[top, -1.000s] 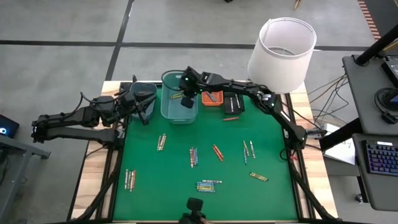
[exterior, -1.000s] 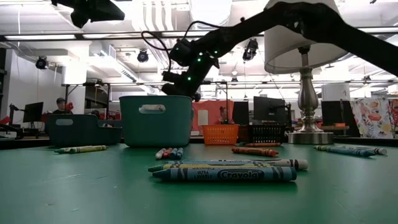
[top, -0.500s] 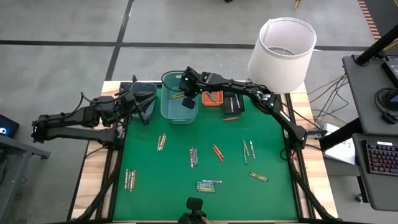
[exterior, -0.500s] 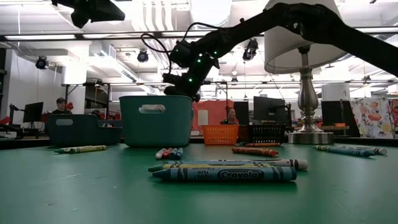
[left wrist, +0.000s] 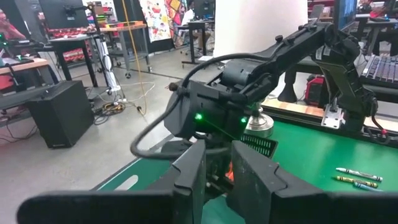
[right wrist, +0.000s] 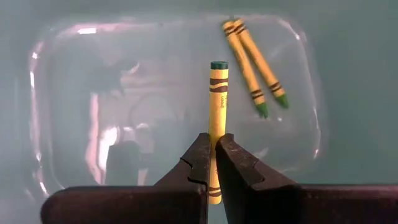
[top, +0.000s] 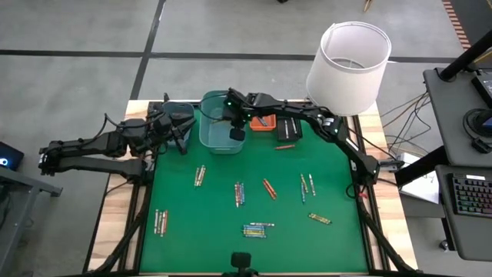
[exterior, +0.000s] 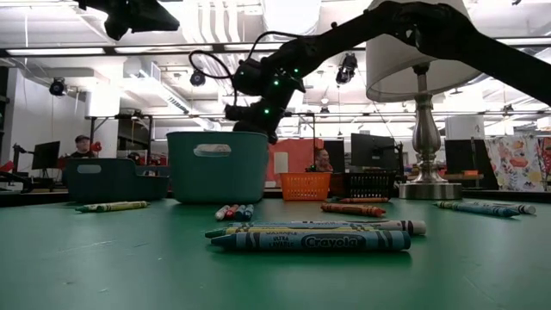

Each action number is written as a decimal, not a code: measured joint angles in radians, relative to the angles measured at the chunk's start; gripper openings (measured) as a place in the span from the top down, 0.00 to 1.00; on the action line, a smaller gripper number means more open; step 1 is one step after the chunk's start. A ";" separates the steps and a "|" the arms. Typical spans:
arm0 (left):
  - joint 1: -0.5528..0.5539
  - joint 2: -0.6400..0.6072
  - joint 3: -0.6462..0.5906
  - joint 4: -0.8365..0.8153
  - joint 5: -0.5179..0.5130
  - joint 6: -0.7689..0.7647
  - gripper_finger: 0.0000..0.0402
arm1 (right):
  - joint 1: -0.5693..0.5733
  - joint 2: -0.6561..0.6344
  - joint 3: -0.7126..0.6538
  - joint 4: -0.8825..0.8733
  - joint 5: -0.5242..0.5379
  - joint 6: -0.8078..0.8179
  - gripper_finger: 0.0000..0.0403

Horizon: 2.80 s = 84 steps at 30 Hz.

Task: Sort crayons
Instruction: Put the green crayon into the green bin, then put the orange crayon into the blue bin

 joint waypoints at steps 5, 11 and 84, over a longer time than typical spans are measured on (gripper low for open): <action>0.000 -0.002 0.000 0.001 0.000 0.000 0.85 | -0.001 0.000 0.000 -0.013 0.011 -0.006 0.97; 0.000 -0.003 0.000 0.001 0.000 0.000 0.85 | -0.001 0.000 0.000 0.013 0.010 0.002 0.97; -0.863 0.730 0.129 -0.649 0.495 -1.938 0.90 | 0.393 -0.691 -0.600 0.092 -0.043 0.156 0.74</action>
